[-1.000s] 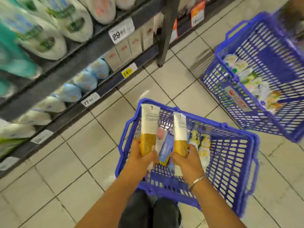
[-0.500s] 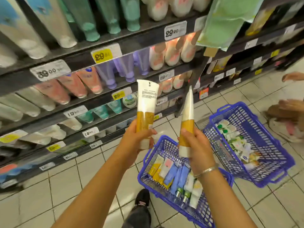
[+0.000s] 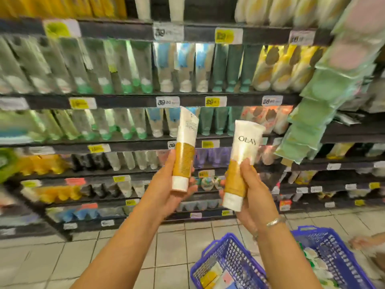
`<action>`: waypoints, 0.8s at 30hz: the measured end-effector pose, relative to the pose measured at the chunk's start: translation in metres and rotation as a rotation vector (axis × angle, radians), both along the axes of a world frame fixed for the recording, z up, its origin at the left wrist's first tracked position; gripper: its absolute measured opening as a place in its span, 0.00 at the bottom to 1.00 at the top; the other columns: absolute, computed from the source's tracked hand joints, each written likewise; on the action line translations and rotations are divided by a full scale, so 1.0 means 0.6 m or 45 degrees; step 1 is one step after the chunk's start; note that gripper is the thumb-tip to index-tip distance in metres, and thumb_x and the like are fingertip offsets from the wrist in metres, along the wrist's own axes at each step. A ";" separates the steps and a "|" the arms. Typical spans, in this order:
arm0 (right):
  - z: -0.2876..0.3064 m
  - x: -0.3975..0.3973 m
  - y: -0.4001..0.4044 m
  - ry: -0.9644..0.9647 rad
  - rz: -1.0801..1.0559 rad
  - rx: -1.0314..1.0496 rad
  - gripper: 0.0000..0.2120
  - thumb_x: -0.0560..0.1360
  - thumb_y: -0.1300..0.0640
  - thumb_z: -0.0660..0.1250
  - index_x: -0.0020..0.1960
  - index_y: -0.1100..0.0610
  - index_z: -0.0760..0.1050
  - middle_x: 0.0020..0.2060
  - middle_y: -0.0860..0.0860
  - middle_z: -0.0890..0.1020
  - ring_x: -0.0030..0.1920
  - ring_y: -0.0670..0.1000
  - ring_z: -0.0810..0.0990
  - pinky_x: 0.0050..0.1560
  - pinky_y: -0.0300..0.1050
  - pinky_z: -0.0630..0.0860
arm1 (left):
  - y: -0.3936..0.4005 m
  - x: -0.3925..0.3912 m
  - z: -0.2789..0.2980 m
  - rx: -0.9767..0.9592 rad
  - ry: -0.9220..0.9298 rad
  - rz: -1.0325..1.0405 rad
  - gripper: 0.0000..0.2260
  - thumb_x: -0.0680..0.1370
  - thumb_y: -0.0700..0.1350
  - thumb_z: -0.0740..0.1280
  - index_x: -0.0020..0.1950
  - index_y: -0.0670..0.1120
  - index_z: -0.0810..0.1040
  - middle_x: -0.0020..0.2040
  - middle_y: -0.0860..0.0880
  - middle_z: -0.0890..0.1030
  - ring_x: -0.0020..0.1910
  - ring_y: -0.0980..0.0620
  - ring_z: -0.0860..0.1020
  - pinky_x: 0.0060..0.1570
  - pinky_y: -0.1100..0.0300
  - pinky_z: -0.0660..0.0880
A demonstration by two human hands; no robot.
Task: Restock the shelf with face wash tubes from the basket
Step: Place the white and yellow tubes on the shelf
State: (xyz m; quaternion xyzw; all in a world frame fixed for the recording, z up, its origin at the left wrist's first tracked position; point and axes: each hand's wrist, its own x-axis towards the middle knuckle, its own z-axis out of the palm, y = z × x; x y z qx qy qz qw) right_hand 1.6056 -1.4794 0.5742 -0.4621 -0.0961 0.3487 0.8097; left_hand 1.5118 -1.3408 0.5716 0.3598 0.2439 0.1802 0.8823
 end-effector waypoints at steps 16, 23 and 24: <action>0.255 -0.213 0.177 -0.186 0.441 0.291 0.08 0.78 0.56 0.57 0.51 0.55 0.74 0.41 0.54 0.79 0.32 0.51 0.81 0.31 0.42 0.80 | 0.115 -0.297 0.253 0.379 -0.274 0.423 0.09 0.80 0.45 0.57 0.54 0.41 0.72 0.40 0.43 0.78 0.31 0.50 0.81 0.33 0.55 0.81; 0.308 -0.305 0.294 -0.352 0.368 0.191 0.09 0.77 0.52 0.59 0.49 0.54 0.75 0.39 0.54 0.79 0.26 0.46 0.80 0.23 0.38 0.75 | 0.237 -0.410 0.321 0.670 -0.393 0.399 0.10 0.72 0.43 0.64 0.52 0.42 0.74 0.37 0.45 0.83 0.35 0.51 0.83 0.36 0.56 0.82; 0.318 -0.317 0.315 -0.369 0.351 0.177 0.08 0.77 0.52 0.60 0.47 0.55 0.75 0.37 0.54 0.78 0.25 0.45 0.79 0.21 0.37 0.74 | 0.259 -0.425 0.332 0.706 -0.401 0.391 0.12 0.70 0.44 0.65 0.52 0.43 0.74 0.38 0.46 0.83 0.36 0.51 0.84 0.35 0.57 0.81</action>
